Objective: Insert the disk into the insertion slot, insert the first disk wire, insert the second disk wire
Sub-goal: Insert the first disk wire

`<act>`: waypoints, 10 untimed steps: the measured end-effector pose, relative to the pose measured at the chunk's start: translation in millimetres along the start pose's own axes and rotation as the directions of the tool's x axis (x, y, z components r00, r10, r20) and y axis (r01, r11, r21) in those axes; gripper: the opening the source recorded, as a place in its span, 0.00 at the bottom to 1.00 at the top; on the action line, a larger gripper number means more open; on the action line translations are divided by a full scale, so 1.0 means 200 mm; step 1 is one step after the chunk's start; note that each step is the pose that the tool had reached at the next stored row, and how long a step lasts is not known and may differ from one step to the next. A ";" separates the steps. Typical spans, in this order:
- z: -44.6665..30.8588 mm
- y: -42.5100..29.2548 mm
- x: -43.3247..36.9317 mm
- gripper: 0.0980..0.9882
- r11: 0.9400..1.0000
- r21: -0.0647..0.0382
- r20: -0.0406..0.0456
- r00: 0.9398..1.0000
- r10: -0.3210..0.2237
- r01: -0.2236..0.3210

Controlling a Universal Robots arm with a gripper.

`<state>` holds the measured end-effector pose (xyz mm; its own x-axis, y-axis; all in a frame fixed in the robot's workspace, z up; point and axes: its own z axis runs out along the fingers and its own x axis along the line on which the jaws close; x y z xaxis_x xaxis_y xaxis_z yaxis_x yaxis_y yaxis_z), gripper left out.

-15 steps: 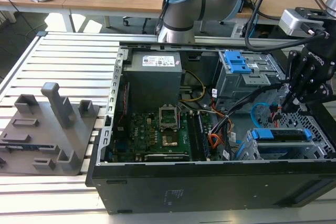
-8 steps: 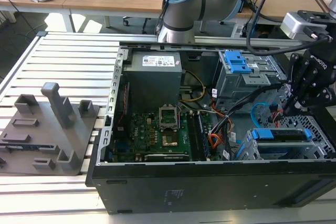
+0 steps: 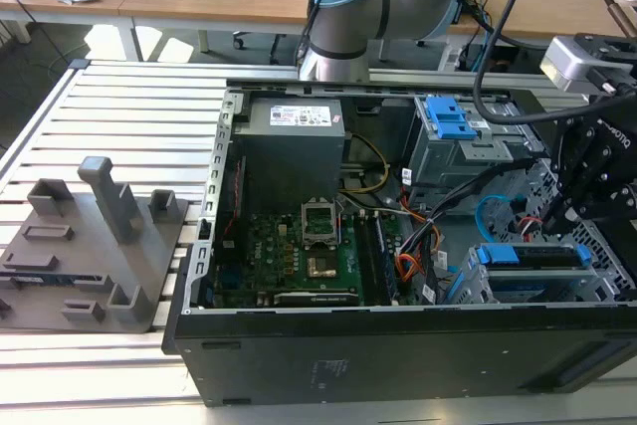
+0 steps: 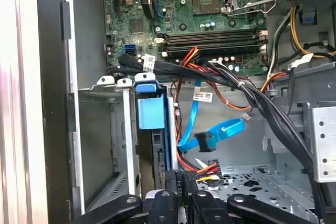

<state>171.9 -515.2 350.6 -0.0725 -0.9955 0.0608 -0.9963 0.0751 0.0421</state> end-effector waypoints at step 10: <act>0.027 -0.004 0.059 0.08 1.000 0.000 0.002 1.000 -0.001 0.001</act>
<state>171.6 -527.2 345.8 -0.0719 -0.9957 0.0588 -0.9963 0.0744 0.0422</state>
